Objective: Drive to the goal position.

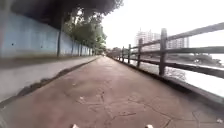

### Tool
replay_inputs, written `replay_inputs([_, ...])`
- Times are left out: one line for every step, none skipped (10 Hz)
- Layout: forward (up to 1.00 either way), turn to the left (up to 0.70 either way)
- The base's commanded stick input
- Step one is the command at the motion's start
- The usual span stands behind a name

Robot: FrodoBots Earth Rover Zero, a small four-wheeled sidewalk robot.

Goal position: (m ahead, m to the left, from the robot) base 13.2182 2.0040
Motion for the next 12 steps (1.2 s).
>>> replay_inputs([1.0, 0.0])
replay_inputs([1.0, 0.0])
replay_inputs([1.0, 0.0])
replay_inputs([1.0, 0.0])
replay_inputs([1.0, 0.0])
replay_inputs([1.0, -0.33])
replay_inputs([1.0, -0.4])
replay_inputs([1.0, -0.4])
replay_inputs([1.0, -0.4])
replay_inputs([1.0, -0.31])
replay_inputs([1.0, -0.06])
replay_inputs([1.0, 0.0])
